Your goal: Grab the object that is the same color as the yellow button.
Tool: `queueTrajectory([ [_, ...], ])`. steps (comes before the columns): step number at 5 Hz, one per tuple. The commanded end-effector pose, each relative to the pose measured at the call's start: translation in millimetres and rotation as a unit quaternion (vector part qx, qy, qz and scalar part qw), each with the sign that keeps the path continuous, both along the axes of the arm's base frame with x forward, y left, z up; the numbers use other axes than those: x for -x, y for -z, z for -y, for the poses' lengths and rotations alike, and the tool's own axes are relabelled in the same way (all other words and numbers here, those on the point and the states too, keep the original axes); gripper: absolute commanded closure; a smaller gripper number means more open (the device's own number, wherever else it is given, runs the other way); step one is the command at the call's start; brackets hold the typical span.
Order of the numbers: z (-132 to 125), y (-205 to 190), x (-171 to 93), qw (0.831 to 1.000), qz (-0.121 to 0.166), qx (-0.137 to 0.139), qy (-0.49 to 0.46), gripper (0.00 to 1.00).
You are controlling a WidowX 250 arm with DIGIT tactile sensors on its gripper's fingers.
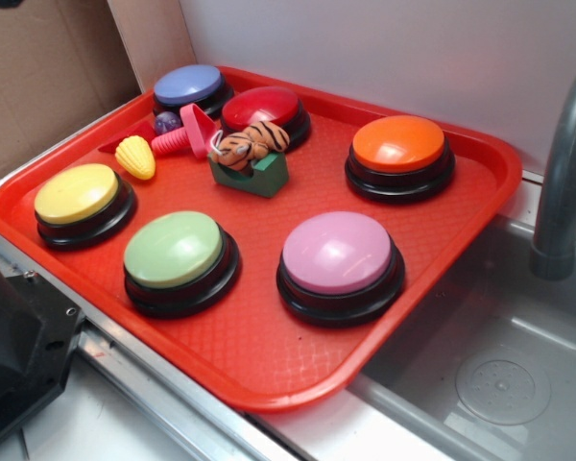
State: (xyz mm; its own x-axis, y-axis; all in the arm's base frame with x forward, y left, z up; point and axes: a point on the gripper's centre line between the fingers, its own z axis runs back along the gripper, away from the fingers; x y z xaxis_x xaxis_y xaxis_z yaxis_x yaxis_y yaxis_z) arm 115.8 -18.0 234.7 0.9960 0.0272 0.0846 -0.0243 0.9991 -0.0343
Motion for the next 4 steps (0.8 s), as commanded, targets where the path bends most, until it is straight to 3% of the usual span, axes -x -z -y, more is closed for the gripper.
queueTrajectory([
  [1, 0.0, 0.0, 0.0, 1.000, 0.000, 0.000, 0.000, 0.00],
  [3, -27.1, 24.9, -25.6, 0.998, 0.038, -0.012, -0.038, 0.00],
  [4, -50.1, 47.8, -44.1, 0.995, 0.044, -0.016, -0.085, 0.00],
])
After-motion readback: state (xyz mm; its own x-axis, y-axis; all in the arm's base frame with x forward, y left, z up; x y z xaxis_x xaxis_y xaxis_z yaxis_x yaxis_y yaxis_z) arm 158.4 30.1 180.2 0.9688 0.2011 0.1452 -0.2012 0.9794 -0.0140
